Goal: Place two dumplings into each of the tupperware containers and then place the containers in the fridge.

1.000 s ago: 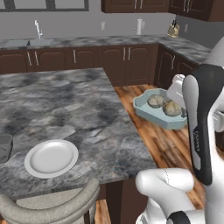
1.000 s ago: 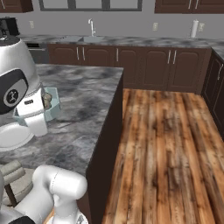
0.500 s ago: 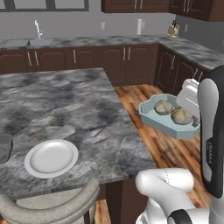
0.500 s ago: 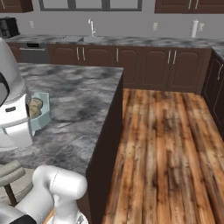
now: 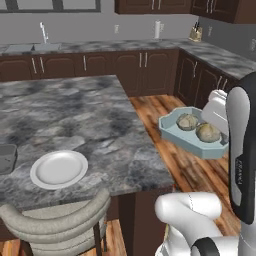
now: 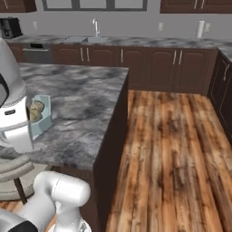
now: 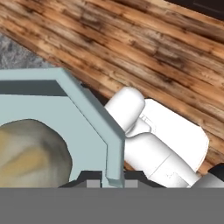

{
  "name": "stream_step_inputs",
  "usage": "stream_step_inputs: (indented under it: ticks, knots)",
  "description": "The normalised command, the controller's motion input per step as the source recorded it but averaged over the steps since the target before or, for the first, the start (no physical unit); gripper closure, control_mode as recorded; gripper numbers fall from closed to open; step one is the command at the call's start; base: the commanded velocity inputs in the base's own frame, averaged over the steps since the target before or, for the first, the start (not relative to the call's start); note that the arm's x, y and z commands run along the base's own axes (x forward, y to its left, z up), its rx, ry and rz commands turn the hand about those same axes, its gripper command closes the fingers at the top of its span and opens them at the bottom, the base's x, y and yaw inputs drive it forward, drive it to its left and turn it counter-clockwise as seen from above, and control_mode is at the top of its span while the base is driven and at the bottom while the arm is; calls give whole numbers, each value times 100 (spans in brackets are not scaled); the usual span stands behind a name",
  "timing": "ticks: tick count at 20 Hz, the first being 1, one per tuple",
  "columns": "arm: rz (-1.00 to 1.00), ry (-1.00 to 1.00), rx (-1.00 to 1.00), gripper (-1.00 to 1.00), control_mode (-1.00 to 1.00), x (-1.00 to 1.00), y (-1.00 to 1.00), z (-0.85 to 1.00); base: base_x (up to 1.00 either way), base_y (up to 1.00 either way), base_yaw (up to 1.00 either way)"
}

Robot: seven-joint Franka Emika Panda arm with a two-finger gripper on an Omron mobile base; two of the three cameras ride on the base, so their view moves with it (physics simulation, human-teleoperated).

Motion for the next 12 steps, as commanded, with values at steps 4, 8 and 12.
stream_step_inputs:
  ticks: [4,8,12]
  knots:
    - [0,0,0,100,100,0,0,0,-92,-11,3]
    - [0,0,0,100,100,0,0,0,-80,0,55]
    - [0,0,0,100,100,0,0,0,-46,0,79]
